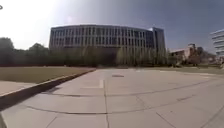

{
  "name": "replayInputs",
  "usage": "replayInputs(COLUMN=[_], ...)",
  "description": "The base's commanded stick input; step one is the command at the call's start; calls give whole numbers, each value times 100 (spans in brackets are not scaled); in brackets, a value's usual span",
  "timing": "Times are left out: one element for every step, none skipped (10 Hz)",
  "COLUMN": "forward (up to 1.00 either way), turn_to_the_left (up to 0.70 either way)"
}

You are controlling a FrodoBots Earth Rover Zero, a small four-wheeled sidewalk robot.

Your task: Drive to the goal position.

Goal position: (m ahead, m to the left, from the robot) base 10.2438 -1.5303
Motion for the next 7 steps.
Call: replayInputs(forward=[70, 70, 70, 70, 70, 70, 70], turn_to_the_left=[6, 22, 35, 35, 0, 0, 0])
